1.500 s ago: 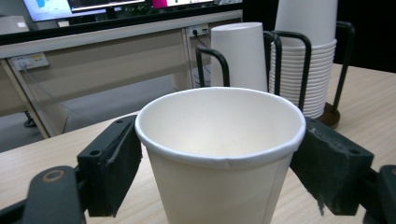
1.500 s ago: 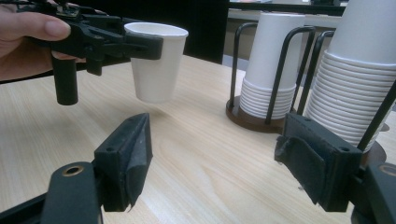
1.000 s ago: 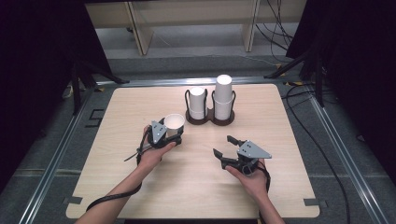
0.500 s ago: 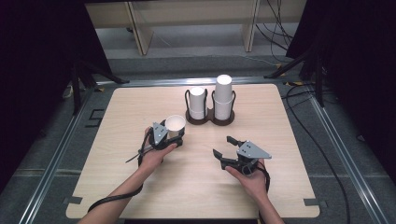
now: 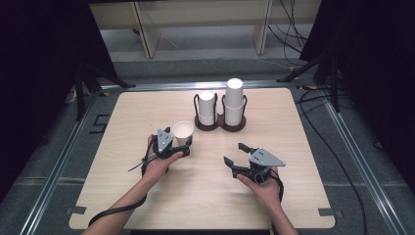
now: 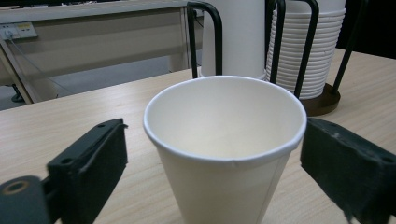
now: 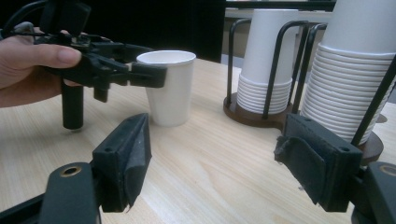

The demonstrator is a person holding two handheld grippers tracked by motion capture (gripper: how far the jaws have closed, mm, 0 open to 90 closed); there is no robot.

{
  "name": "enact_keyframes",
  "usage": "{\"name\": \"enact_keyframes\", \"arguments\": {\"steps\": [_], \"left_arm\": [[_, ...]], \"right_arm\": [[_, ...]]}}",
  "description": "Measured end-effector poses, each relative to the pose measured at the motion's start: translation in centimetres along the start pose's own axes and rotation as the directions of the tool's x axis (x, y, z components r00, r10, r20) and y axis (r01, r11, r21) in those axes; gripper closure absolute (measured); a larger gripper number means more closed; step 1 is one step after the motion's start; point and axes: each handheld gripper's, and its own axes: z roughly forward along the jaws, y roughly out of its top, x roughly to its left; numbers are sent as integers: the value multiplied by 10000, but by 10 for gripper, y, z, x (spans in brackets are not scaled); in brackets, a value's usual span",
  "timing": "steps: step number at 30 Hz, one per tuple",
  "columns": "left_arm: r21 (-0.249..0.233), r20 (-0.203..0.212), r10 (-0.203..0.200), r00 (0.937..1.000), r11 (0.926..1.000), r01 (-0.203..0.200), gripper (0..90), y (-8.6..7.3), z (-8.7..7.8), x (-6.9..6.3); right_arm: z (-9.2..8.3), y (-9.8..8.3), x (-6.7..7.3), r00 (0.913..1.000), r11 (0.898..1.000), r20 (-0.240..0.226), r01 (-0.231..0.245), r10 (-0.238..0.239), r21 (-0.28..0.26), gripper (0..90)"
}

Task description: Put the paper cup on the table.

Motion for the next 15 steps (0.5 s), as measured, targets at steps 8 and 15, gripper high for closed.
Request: {"name": "enact_keyframes", "arguments": {"steps": [8,15], "left_arm": [[-245,108,-23,9999,9997,26,0,3,-28,12],[-285,-81,-255,9996,9993,252,4,-2,-65,24]], "right_arm": [[-4,0,-4,9997,9996,166,-201,198,196,248],[-5,-3,-11,9994,9996,199,-270,270,-5,248]]}}
